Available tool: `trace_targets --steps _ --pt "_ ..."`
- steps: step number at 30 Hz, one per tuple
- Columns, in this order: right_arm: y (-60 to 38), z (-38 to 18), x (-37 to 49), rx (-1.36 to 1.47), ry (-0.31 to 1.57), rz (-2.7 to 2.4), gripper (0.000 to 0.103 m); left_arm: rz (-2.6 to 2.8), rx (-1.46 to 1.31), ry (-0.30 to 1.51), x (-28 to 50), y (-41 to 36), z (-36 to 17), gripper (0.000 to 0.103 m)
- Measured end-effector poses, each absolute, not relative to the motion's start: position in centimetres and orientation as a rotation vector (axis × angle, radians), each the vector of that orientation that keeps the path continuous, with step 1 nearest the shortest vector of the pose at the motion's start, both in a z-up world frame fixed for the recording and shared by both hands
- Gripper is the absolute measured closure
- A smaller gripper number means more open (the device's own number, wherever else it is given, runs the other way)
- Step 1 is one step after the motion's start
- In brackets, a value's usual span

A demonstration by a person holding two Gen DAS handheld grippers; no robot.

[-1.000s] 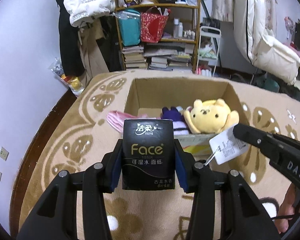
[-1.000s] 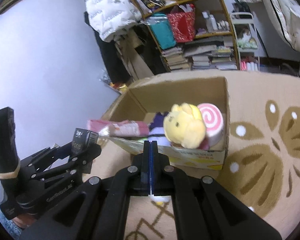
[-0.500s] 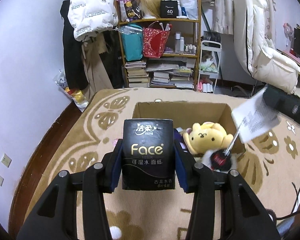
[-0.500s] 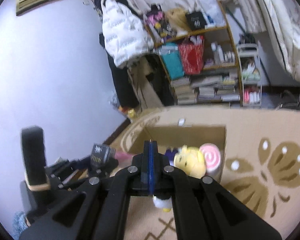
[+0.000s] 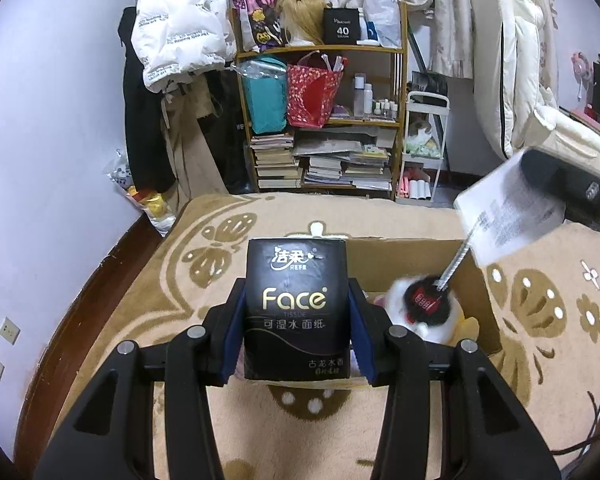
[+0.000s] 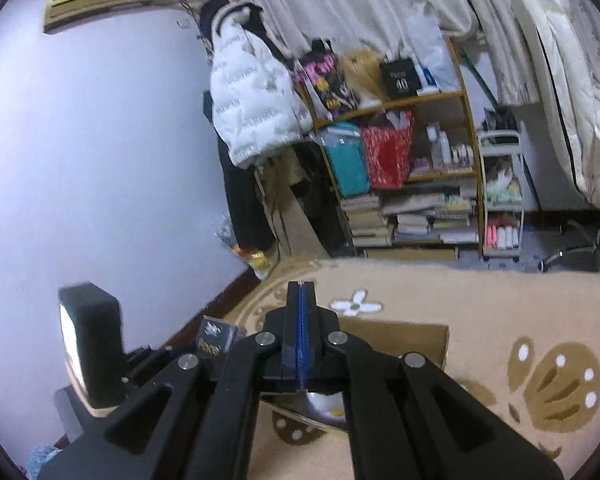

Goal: Organize soft objects
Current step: 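Lift Face pack with left tool while right tool carries pom-pom over box, then open left tool to drop Face pack in box while right tool drops pom-pom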

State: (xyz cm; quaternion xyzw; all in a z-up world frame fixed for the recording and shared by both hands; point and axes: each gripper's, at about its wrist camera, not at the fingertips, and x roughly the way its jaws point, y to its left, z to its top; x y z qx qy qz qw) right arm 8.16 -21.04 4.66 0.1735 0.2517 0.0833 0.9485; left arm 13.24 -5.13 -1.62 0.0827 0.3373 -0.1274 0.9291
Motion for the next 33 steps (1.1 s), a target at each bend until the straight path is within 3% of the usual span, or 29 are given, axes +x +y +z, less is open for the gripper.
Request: trace_targets --steps 12,17,19,24,30,32,33 --pt "-22.3 -3.2 11.4 0.436 0.698 0.173 0.102 -0.280 0.172 0.769 16.0 -6.8 -5.7 0.057" --pt "-22.8 -4.8 12.1 0.456 0.737 0.194 0.102 -0.244 0.203 0.789 16.6 -7.2 -6.9 0.043" --pt "-23.0 -5.0 12.2 0.447 0.740 0.188 0.100 -0.251 0.199 0.784 16.7 -7.2 -6.9 0.033" --pt "-23.2 -5.2 12.4 0.422 0.774 0.178 0.099 -0.265 0.198 0.797 16.8 -7.1 -6.9 0.030" --pt "-23.4 -4.9 12.2 0.379 0.780 0.137 0.092 -0.242 0.227 0.792 16.8 -7.1 -6.7 0.026" --pt "-23.6 -4.9 12.1 0.382 0.784 0.137 0.085 -0.238 0.222 0.788 16.6 -6.9 -6.3 0.021" --pt "-23.7 -4.9 12.0 0.386 0.785 0.134 0.074 -0.237 0.216 0.784 16.5 -6.7 -6.1 0.016"
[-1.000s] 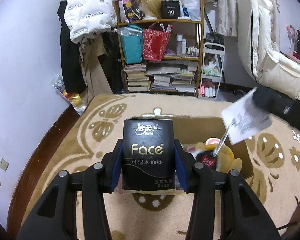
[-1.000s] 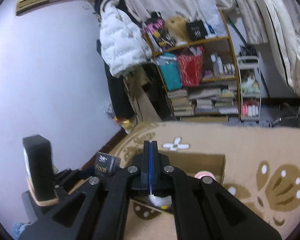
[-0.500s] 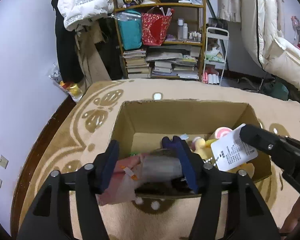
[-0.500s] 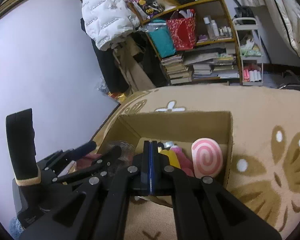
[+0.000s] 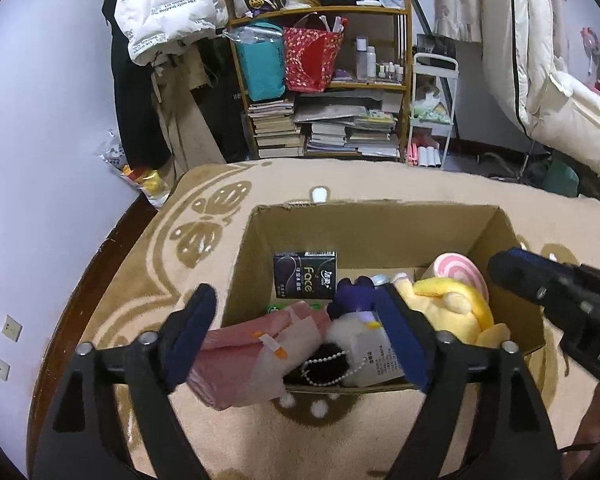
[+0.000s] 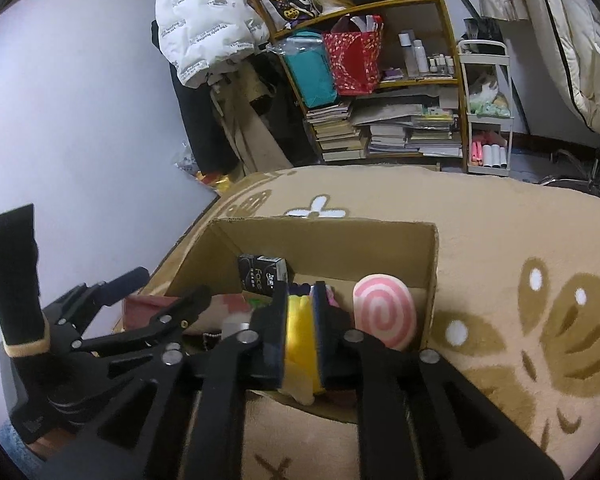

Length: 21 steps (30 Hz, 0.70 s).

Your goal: Organize soft objects

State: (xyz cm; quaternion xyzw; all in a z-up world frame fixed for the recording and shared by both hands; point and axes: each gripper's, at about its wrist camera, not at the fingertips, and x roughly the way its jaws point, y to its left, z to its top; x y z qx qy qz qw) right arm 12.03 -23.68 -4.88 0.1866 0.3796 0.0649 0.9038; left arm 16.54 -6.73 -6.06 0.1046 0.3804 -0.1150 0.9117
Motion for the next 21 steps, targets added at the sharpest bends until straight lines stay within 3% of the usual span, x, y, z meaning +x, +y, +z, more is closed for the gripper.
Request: trace_targets --steps 1,3,5,9,21 --pt "-23.7 -4.8 11.9 0.392 0.782 0.131 0.058 -0.235 0.206 0.779 16.4 -6.5 -5.8 0.013" --pt "-23.7 -4.7 11.6 0.398 0.769 0.125 0.043 -0.236 0.192 0.777 16.2 -6.0 -5.3 0.008" --pt "-23.6 -4.4 11.3 0.404 0.764 0.127 0.035 -0.220 0.187 0.776 16.0 -5.5 -4.6 0.006" --pt "-23.5 -3.6 10.8 0.425 0.751 0.115 0.003 -0.187 0.176 0.741 15.1 -4.4 -3.1 0.001" --pt "-23.0 -0.2 7.7 0.396 0.707 0.093 0.000 -0.123 0.190 0.717 11.8 -0.9 -0.3 0.001"
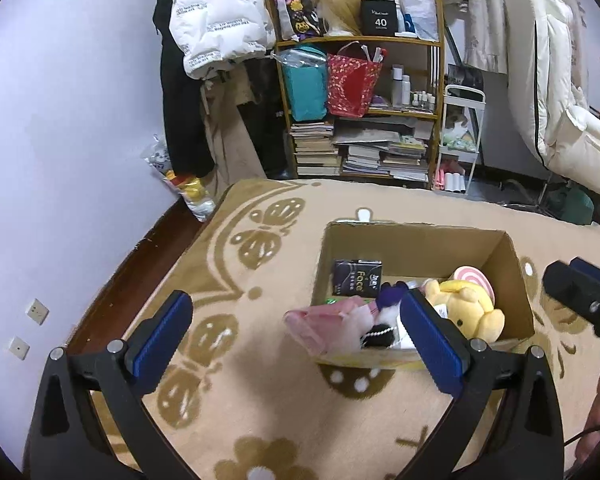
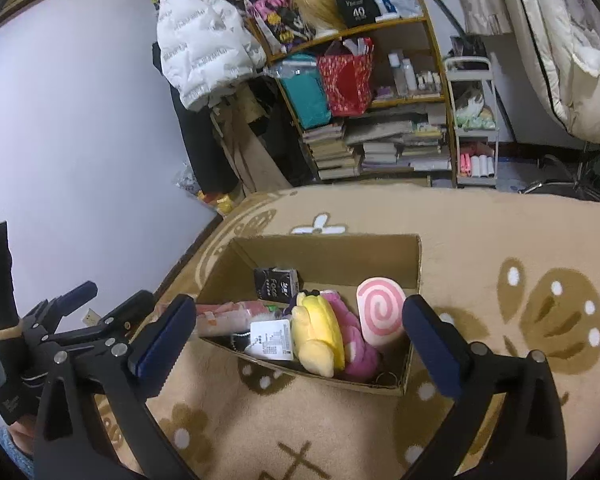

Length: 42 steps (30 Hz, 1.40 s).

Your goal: Organize soft objects

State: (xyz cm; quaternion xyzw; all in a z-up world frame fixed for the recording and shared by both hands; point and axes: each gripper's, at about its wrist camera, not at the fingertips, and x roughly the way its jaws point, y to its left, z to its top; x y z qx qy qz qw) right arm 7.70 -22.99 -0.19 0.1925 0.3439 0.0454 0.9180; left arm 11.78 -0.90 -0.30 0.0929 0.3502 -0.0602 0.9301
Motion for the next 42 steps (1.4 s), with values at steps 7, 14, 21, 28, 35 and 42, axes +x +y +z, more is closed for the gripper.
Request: trace_targets --steps 7,14,21,28,35,42 --pt "-22.2 1.8 5.1 0.362 0.690 0.074 0.000 -0.087 0.232 0.669 8.8 0.3 1.9 0.001" --pt "-21.9 2.4 2.2 0.378 0.689 0.055 0.000 -0.077 0.194 0.646 5.5 2.3 3.4 0.001" --pt "-20.9 3.0 -0.8 0.360 0.669 0.032 0.000 -0.063 0.181 0.614 2.0 4.3 4.0 0.001" --pt "-19.9 3.1 -3.2 0.347 0.639 0.025 0.000 -0.035 0.213 0.569 -0.9 5.6 4.3 0.001" --pt "-18.9 2.5 -4.9 0.319 0.623 0.018 0.000 -0.041 0.211 0.551 -2.5 6.4 4.4 0.001" --pt "-18.5 2.0 -5.6 0.315 0.626 0.021 0.000 -0.051 0.210 0.591 -2.6 5.9 3.0 0.001"
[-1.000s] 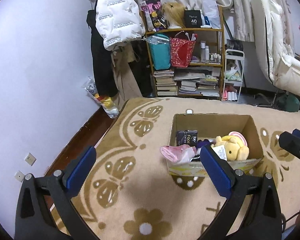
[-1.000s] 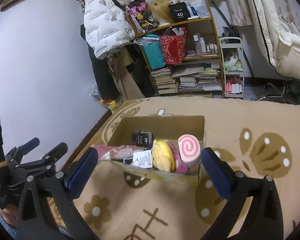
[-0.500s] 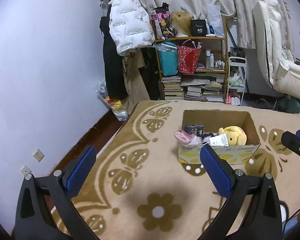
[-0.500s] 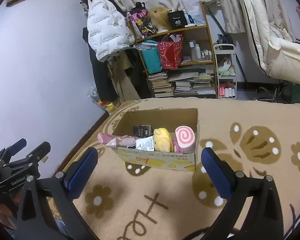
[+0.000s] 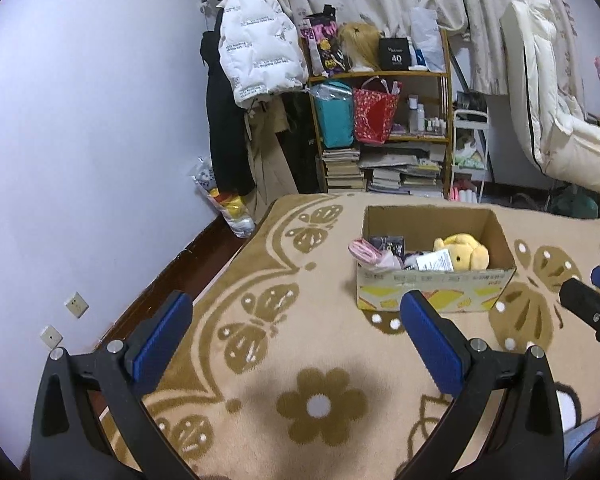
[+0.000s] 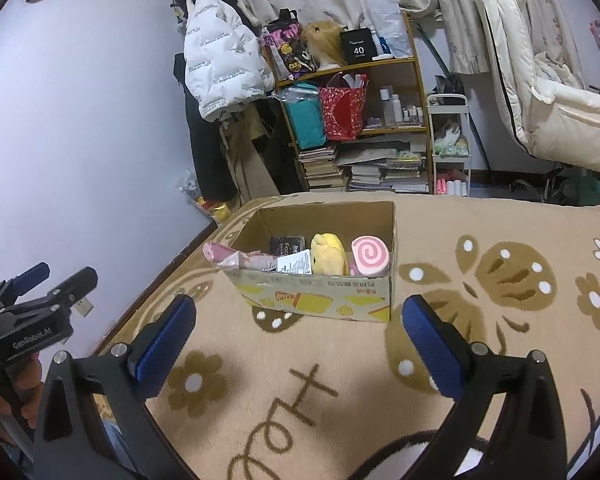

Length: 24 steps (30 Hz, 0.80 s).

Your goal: Organize soft objects

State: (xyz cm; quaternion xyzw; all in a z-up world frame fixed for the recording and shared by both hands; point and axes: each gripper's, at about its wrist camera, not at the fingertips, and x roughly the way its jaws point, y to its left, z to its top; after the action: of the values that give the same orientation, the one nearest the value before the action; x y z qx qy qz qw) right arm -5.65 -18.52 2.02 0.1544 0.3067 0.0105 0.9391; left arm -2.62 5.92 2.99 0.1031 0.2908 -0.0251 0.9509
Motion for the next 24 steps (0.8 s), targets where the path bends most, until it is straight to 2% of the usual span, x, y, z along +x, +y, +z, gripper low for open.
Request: trace_targets --steps 24 --pt "-18.4 0.3 -5.0 0.318 0.671 0.026 0.000 -0.068 0.273 0.607 -2.3 3.9 1.4 0.001"
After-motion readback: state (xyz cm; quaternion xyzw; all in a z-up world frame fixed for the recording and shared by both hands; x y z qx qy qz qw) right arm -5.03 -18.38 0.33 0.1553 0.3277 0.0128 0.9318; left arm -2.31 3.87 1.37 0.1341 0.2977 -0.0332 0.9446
